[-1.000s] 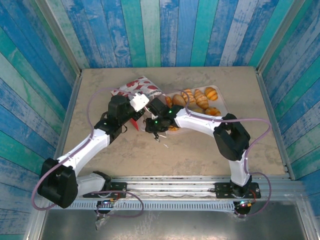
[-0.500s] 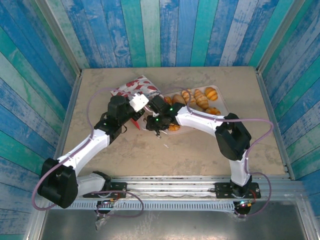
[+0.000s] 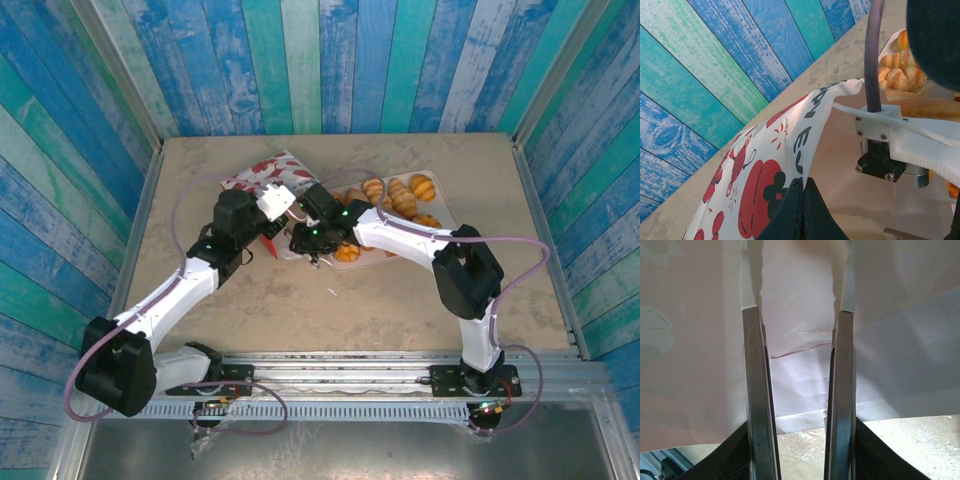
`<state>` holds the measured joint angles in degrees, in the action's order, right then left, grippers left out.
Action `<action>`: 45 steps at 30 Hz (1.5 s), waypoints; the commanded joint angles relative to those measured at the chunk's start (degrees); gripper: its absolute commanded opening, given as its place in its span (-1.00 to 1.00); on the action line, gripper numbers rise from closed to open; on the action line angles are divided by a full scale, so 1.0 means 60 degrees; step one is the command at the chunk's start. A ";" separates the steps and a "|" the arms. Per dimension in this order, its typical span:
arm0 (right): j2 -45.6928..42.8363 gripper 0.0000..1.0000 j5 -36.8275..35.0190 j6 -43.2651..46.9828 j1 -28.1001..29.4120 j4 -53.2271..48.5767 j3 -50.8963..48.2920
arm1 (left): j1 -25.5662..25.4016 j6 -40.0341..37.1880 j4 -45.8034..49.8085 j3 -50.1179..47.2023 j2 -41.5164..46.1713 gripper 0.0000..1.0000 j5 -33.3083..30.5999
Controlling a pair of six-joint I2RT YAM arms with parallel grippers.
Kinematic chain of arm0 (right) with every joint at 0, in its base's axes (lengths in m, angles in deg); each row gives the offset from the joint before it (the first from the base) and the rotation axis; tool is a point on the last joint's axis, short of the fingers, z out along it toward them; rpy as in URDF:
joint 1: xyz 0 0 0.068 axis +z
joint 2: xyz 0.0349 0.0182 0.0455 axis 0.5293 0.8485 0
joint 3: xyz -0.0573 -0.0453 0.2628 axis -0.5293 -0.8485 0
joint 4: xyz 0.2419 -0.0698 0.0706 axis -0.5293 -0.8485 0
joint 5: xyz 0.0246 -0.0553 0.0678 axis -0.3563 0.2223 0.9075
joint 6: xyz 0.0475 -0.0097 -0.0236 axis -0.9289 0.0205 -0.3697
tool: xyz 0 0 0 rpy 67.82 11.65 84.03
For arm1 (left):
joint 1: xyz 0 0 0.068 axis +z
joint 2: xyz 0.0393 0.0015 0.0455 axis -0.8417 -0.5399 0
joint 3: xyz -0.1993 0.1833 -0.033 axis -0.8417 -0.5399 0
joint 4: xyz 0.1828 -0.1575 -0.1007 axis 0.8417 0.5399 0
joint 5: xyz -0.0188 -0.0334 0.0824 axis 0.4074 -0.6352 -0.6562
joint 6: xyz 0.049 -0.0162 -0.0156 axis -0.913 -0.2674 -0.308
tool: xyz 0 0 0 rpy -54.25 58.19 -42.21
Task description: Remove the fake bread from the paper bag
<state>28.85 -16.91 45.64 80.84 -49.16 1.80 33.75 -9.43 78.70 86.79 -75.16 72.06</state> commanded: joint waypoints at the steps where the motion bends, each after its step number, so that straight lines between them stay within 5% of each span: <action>1: 0.0204 -0.08 -0.0039 -0.0265 -0.0146 0.0570 0.0475 | -0.0143 -0.0291 0.0295 0.0071 -0.0153 -0.96 0.0534; 21: 0.1265 -0.07 0.0091 -0.0590 -0.0325 0.0487 0.1108 | -0.0143 -0.0203 0.0251 0.0204 -0.0329 -0.97 0.0775; 34: 0.1285 -0.55 0.0109 -0.0205 -0.0358 0.0169 0.1579 | -0.0144 -0.0037 -0.0131 -0.0048 -0.0184 -0.98 0.0461; 45: 0.0212 -0.70 -0.0083 -0.0019 -0.0266 0.0150 0.0804 | -0.0143 0.0363 -0.0376 -0.0023 -0.0391 -1.00 -0.0474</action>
<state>33.92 -16.43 44.66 79.48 -48.57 7.48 33.21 -8.58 78.59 86.79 -76.23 70.27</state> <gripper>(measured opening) 0.277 0.044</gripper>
